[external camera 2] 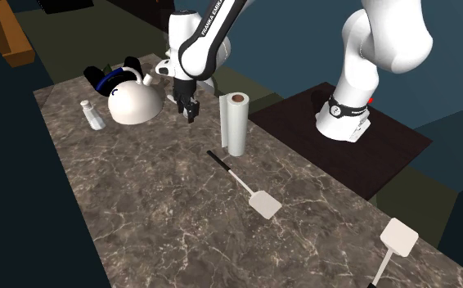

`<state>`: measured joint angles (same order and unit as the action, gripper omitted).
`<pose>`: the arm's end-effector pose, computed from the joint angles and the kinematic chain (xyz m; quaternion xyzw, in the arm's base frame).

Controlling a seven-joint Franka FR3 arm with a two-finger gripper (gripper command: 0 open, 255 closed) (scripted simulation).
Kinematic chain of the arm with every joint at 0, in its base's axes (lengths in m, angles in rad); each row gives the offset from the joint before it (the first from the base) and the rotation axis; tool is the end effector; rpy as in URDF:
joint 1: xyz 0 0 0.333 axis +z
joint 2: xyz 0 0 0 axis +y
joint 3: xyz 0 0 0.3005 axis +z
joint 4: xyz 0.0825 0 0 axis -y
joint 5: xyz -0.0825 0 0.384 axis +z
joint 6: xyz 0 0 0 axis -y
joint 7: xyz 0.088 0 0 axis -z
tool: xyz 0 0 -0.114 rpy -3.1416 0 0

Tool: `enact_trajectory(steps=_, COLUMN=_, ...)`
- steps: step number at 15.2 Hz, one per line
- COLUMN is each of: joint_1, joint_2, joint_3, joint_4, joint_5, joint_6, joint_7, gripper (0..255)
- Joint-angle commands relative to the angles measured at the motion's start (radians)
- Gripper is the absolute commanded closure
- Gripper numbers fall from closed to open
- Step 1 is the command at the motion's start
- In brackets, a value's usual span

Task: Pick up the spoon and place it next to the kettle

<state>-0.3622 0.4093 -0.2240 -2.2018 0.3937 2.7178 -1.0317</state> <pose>0.4578 -0.3228 0.1879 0.9950 0.0595 0.0787 0.0133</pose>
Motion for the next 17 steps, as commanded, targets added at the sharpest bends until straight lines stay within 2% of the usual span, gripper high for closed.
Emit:
enact_trajectory(steps=1, joint_1=0.000, joint_2=0.001, joint_3=0.001, joint_4=0.000, joint_5=0.001, joint_6=0.001, joint_7=-0.001, gripper=255)
enact_trajectory(steps=4, joint_1=0.000, joint_2=0.001, joint_3=0.000, joint_4=0.000, joint_5=0.001, joint_6=0.001, joint_7=-0.001, gripper=255)
enact_trajectory(steps=5, joint_1=0.000, joint_2=0.001, joint_3=0.000, joint_4=0.000, joint_5=0.001, joint_6=0.001, joint_7=-0.001, gripper=0)
enact_trajectory(steps=10, joint_1=0.000, joint_2=0.001, joint_3=0.000, joint_4=0.000, joint_5=0.001, joint_6=0.001, joint_7=-0.001, gripper=0)
enact_trajectory(steps=14, joint_1=0.036, joint_2=-0.123, joint_3=-0.056, joint_4=-0.033, joint_5=-0.079, joint_6=-0.086, joint_7=0.056, gripper=0)
enact_trajectory(steps=17, joint_1=0.035, joint_2=-0.124, joint_3=-0.055, joint_4=-0.033, joint_5=-0.079, joint_6=-0.086, joint_7=0.057, gripper=0)
